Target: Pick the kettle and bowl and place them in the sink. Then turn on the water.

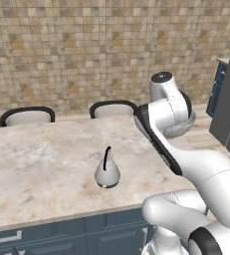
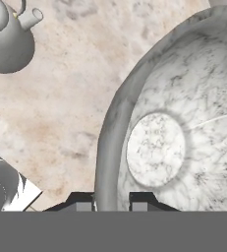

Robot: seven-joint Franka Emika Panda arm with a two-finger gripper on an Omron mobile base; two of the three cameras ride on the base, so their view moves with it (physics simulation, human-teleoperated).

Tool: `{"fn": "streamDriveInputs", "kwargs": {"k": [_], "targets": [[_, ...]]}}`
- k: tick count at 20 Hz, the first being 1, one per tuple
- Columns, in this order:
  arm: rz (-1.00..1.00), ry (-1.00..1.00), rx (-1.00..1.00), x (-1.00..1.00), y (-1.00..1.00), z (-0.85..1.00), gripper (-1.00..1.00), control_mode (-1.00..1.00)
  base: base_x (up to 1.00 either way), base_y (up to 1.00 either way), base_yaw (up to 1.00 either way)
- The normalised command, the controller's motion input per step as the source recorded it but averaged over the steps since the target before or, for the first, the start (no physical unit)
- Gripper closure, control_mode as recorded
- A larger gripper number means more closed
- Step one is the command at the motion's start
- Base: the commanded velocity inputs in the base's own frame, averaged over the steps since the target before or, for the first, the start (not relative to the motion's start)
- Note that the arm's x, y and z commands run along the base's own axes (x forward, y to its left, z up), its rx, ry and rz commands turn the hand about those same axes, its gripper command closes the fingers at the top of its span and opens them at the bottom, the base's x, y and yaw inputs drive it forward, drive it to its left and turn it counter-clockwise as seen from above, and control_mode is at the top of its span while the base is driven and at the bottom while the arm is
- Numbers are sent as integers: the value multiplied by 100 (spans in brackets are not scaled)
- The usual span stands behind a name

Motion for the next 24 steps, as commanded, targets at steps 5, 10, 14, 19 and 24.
{"fn": "streamDriveInputs", "kwargs": {"k": [5,10,14,19,24], "targets": [[0,0,0,0,0,0,100,100,-1,0,0],[0,0,0,0,0,0,100,100,-34,0,0],[0,0,0,0,0,0,100,100,-72,0,-1],[0,0,0,0,0,0,100,100,-86,-1,-8],[0,0,0,0,0,0,100,100,-51,0,-20]]}}
